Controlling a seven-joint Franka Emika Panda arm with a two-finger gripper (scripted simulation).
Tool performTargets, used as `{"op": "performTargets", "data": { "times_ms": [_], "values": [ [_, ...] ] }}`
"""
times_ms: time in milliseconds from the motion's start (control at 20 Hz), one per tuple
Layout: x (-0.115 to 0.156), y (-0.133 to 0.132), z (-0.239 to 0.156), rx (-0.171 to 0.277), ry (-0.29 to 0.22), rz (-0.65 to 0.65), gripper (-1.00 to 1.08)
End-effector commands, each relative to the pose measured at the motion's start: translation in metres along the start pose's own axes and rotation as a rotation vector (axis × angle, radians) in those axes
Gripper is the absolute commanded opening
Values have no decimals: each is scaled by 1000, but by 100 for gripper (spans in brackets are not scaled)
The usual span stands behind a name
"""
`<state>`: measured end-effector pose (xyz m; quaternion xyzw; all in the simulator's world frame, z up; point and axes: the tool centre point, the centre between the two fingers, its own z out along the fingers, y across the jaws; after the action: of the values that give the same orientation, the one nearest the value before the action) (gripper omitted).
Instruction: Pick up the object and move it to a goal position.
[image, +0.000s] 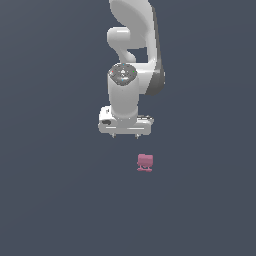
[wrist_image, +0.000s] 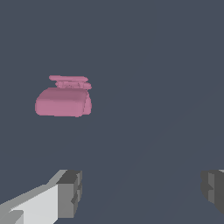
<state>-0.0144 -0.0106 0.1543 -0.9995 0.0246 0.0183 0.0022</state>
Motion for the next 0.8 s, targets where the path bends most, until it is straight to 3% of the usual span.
{"op": "performTargets", "data": {
  "times_ms": [0, 750],
  "values": [
    [0, 0, 0, 0, 0, 0, 100],
    [-7, -17, 16, 14, -18, -40, 100]
  ]
}}
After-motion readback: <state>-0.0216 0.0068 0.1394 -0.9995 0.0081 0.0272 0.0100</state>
